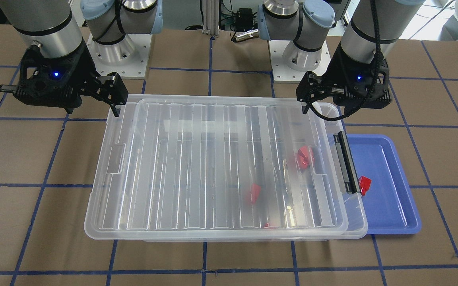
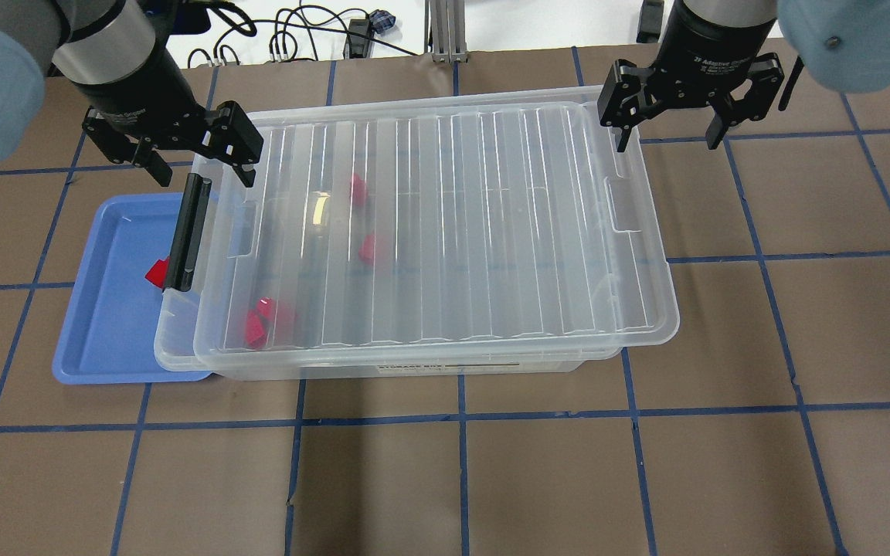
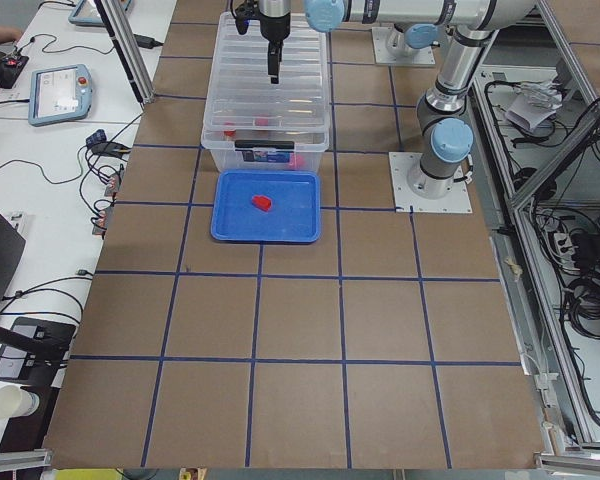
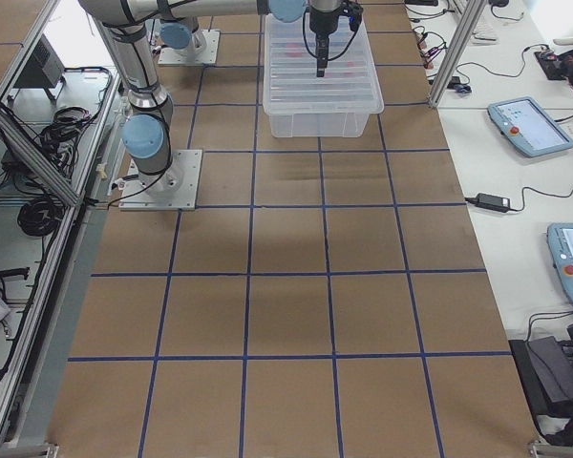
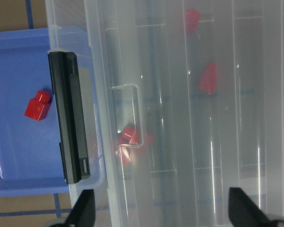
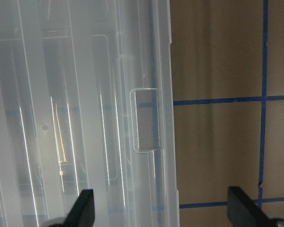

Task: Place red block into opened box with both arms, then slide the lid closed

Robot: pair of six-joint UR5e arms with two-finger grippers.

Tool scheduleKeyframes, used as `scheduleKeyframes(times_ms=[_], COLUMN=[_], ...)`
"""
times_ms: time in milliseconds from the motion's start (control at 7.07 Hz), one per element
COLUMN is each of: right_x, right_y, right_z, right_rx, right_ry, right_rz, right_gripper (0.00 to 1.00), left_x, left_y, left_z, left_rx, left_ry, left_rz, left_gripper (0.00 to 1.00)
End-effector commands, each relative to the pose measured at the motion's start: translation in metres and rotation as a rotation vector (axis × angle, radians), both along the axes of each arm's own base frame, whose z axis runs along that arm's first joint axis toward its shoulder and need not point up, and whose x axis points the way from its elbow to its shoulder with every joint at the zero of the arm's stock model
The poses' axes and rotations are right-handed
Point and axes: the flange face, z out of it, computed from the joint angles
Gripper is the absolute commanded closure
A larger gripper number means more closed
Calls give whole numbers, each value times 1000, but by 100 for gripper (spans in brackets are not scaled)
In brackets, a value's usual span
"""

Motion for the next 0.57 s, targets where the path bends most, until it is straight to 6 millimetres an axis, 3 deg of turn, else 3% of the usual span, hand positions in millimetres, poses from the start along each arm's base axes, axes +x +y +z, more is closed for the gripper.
scheduleKeyframes(times_ms=[0,142,425], right_x=[-2,2,-7], right_y=[-2,-3,-22], right_z=[-3,-2,-55], right_rx=[5,-4,49], right_ry=[4,5,18], right_rz=[-2,13,7], right_gripper=[0,0,0], left_x=[-3,-3,1], left_y=[3,7,1], left_z=[0,7,13], left_rx=[-1,-15,-26], left_ry=[19,17,15], left_rz=[2,-11,-9], left_gripper=[0,0,0])
